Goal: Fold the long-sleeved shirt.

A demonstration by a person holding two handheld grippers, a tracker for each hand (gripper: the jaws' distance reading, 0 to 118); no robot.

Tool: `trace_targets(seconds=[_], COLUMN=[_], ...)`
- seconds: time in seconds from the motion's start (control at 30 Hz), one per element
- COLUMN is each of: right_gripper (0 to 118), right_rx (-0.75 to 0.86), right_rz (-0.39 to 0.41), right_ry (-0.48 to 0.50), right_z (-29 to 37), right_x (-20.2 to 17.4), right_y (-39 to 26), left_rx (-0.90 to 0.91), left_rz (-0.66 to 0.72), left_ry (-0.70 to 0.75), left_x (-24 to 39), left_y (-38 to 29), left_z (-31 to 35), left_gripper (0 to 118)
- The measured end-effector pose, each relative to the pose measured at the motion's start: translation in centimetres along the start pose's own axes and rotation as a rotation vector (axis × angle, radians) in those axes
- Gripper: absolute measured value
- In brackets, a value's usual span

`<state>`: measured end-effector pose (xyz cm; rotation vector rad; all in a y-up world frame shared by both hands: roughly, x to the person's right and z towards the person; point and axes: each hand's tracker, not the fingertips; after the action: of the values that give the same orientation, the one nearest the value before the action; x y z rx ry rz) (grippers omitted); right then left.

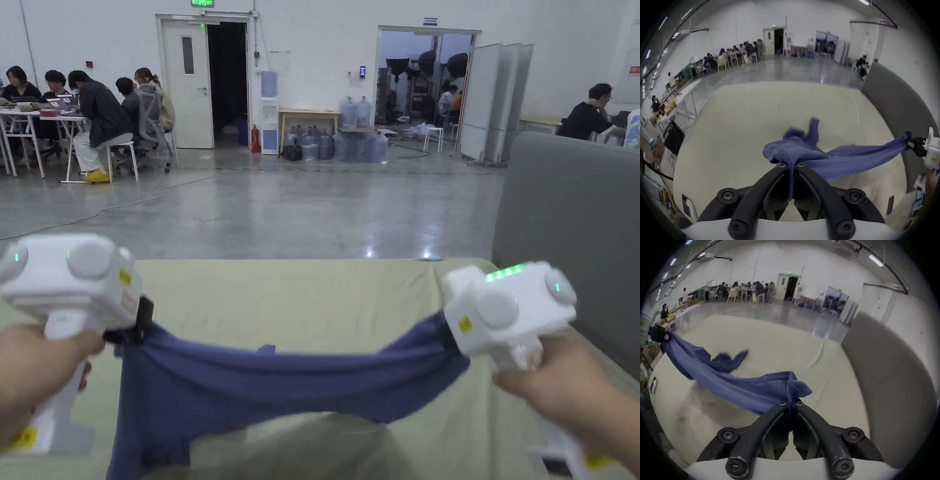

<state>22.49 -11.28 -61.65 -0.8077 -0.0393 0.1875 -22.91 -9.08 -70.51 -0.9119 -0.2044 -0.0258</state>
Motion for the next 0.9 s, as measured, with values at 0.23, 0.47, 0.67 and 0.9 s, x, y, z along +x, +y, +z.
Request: trace_targets(seconds=[0.23, 0.47, 0.67, 0.9], right_gripper=[0, 0, 0, 0], right_rx=[-0.107, -0.171, -0.273, -0.347], right_rz=[0.042, 0.068, 0.0, -0.004], right_ry=[0.111, 0.14, 0.188, 0.187], right_z=[2.6, 6.4, 7.7, 6.9], right_x=[-2.1, -4.8, -5.9, -7.9], right_y=[-15.8, -26.6, -32.6, -35.7], left_rx=[-0.17, -0.229, -0.29, -0.332], left_rz=[0.046, 0.008, 0.023, 0.054], left_ry=[-0.042, -0.071, -0.076, -0.068], left_x=[-1.2, -0.8, -1.6, -2.4], left_y=[-15.9, -25.5, -31.3, -35.1], left_z=[2.2, 4.9, 4.7, 2.9], left_gripper=[0, 0, 0, 0])
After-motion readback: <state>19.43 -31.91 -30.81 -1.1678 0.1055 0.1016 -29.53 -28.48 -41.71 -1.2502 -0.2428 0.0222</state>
